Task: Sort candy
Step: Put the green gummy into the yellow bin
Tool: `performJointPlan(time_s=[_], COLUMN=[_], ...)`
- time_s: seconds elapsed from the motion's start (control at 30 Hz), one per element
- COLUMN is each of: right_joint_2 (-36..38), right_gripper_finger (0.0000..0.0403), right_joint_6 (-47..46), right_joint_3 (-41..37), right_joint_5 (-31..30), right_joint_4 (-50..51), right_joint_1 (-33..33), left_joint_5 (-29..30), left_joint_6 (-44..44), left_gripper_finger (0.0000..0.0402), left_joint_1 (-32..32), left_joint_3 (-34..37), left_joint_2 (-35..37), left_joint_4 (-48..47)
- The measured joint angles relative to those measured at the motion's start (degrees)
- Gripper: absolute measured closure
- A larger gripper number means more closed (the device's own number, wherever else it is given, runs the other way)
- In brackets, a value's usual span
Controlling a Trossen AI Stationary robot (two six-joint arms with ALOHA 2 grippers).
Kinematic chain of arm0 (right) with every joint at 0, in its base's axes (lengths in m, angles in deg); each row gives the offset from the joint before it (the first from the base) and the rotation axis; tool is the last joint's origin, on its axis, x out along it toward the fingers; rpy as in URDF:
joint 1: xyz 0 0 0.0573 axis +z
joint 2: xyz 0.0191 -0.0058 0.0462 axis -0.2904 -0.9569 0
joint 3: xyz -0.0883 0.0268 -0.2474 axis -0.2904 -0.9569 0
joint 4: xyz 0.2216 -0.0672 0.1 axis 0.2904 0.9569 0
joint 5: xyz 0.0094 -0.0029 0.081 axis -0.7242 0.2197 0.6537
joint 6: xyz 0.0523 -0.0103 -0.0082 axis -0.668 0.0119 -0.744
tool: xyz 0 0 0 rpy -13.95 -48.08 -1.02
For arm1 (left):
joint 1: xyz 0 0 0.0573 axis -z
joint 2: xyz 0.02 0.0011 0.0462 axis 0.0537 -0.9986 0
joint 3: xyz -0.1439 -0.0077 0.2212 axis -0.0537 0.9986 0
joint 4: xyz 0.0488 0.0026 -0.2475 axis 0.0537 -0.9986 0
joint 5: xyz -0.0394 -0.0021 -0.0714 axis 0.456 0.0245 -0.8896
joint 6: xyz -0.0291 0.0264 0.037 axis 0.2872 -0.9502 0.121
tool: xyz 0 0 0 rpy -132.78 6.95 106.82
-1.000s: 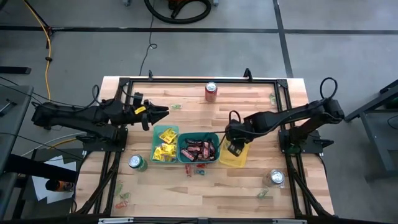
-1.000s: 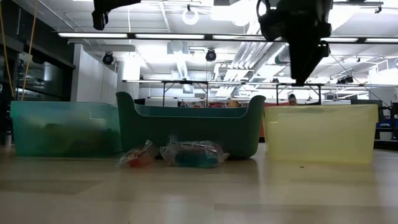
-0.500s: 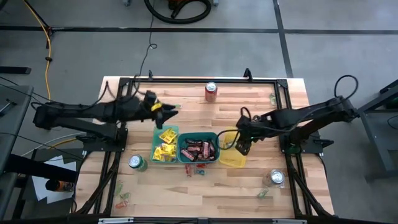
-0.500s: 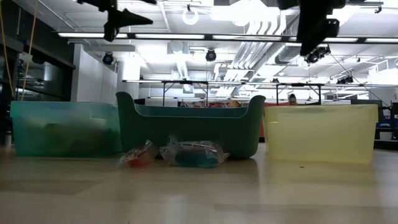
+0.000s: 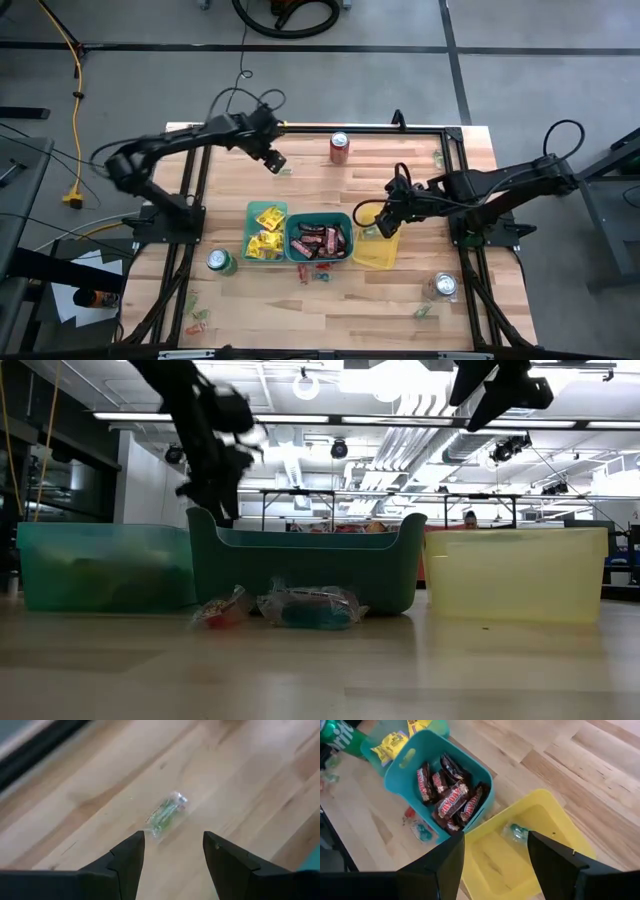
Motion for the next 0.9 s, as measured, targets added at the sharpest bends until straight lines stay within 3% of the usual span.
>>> performJointPlan(time_s=[0.2,0.6,0.7,0.83,0.9], right_joint_2=[-0.55,-0.56,-0.56,-0.56,-0.56], right_gripper_finger=[0.0190,0.0190,0.0190,0.0190,0.0190], right_joint_6=[-0.77,1.19,1.89,3.09,4.10], right_joint_3=[0.00,0.00,0.00,0.00,0.00], right_joint_5=[-0.13,-1.53,-1.53,-1.52,-1.53], right_joint_4=[-0.11,-0.02,-0.02,-0.02,-0.01], right_joint_1=[0.00,0.00,0.00,0.00,0.00], left_joint_5=[-2.40,-2.14,-1.99,-2.59,-3.38], left_joint_6=[-9.93,-13.69,-13.12,-13.00,-12.19], left_gripper_finger=[0.0211,0.0221,0.0266,0.0375,0.0386], left_joint_1=[-1.18,-1.15,-1.12,-0.63,-0.41], left_joint_3=[0.02,-0.05,-0.09,0.24,0.15], left_joint_2=[-10.84,-20.37,-20.45,-17.71,-14.74], left_joint_4=[3.00,6.77,6.20,3.04,3.00])
